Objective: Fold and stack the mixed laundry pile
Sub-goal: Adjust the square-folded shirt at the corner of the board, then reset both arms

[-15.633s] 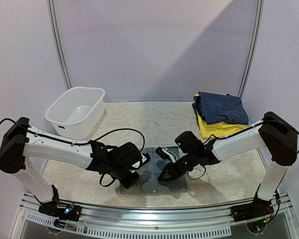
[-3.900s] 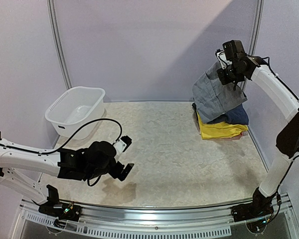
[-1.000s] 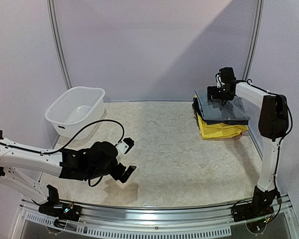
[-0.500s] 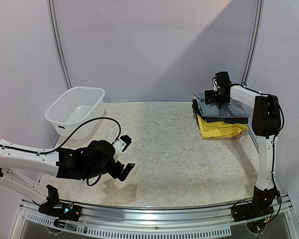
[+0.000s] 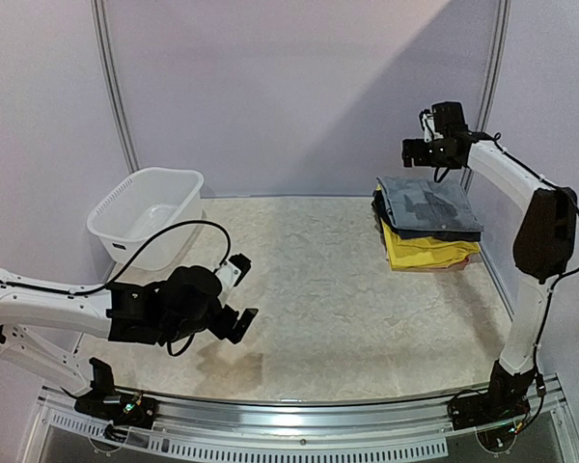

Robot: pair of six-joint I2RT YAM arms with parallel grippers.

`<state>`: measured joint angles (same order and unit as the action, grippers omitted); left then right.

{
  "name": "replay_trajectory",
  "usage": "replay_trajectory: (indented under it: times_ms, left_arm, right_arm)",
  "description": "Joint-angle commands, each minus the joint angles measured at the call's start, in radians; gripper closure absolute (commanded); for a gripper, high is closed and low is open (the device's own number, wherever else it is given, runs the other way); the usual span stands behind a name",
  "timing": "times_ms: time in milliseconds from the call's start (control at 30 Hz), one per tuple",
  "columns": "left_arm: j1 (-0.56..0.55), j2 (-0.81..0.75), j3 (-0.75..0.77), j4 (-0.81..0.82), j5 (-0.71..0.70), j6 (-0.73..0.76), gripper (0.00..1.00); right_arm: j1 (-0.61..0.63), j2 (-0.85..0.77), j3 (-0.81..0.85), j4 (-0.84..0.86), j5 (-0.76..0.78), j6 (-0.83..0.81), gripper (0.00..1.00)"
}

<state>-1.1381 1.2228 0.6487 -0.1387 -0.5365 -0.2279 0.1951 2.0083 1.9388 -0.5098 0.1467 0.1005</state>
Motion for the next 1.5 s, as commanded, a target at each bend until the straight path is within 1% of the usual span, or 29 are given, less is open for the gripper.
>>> replay_trajectory:
  times_ms: [0, 167, 433, 600, 733, 833, 1033, 1133, 1333, 1467]
  left_arm:
    - [0.024, -0.034, 0.042, -0.034, -0.036, 0.015, 0.0]
    - [0.033, -0.082, 0.052, -0.059, -0.064, 0.02, 0.0]
    - [0.058, -0.158, 0.046, -0.077, -0.105, 0.014, 0.0]
    - [0.077, -0.19, 0.03, -0.083, -0.127, 0.0, 0.0]
    - [0.098, -0.213, 0.007, -0.085, -0.148, -0.02, 0.0]
    - [0.115, -0.234, -0.011, -0.084, -0.152, -0.032, 0.0]
    - [0.144, -0.275, -0.046, -0.098, -0.168, -0.051, 0.0]
    - [0.161, -0.3, -0.068, -0.101, -0.182, -0.064, 0.0]
    - [0.186, -0.378, -0.109, -0.115, -0.216, -0.08, 0.0]
    - [0.203, -0.426, -0.132, -0.127, -0.228, -0.082, 0.0]
  right_arm:
    - [0.057, -0.128, -0.069, -0.029, -0.068, 0.021, 0.01]
    - [0.125, -0.257, -0.188, -0.001, -0.133, 0.05, 0.01]
    - [0.246, -0.482, -0.459, 0.089, -0.296, 0.114, 0.01]
    - [0.309, -0.619, -0.635, 0.156, -0.364, 0.159, 0.01]
    - [0.348, -0.715, -0.756, 0.176, -0.39, 0.194, 0.01]
    - [0.36, -0.793, -0.862, 0.213, -0.414, 0.216, 0.01]
    - [0.362, -0.947, -1.067, 0.275, -0.406, 0.263, 0.01]
    - [0.363, -1.012, -1.124, 0.291, -0.387, 0.27, 0.01]
    - [0.363, -1.101, -1.273, 0.406, -0.395, 0.305, 0.01]
    - [0.363, -1.151, -1.353, 0.449, -0.329, 0.327, 0.01]
